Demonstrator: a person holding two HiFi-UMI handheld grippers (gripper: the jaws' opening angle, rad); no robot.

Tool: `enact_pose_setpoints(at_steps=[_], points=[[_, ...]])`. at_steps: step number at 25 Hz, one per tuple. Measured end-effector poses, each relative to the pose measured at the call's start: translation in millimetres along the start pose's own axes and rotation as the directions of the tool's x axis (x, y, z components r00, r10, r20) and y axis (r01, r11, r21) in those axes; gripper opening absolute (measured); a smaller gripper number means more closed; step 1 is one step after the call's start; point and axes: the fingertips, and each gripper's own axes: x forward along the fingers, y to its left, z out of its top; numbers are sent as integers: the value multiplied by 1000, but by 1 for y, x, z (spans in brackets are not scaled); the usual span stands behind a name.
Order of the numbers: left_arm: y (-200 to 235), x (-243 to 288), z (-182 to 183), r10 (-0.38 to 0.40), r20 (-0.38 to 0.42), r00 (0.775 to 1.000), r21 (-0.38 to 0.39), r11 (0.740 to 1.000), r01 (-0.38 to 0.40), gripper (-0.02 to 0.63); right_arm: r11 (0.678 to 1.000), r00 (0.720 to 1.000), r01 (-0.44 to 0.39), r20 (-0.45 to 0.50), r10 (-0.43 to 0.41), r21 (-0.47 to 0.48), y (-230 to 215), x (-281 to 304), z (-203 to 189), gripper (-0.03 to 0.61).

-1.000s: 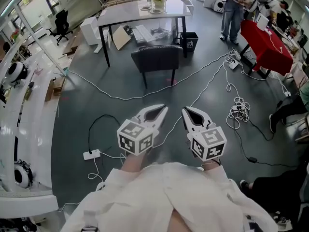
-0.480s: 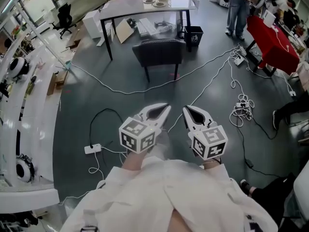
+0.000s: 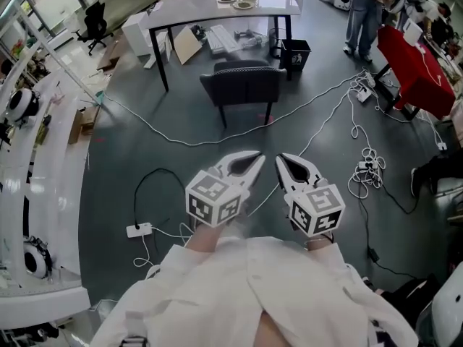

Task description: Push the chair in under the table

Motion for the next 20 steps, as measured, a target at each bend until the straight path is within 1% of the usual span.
enact_pose_setpoints(at_steps=[4, 7, 13, 20], points=[[54, 22, 8, -4, -27, 1000, -5, 1000, 4, 14, 1000, 1000, 4, -6, -4, -13, -15, 50, 12, 31], [93, 36, 30, -7, -30, 1000, -8, 1000, 7, 14, 1000, 1000, 26, 0, -26, -10, -29, 85, 33, 31], [158, 74, 58, -29, -58, 998, 25, 999, 30, 14, 998, 998, 68, 16, -68, 9, -69, 154, 65, 31], [227, 102, 85, -43, -59, 997, 37, 998, 45, 14, 994, 994, 104, 30, -104, 18, -100, 220, 91, 31]])
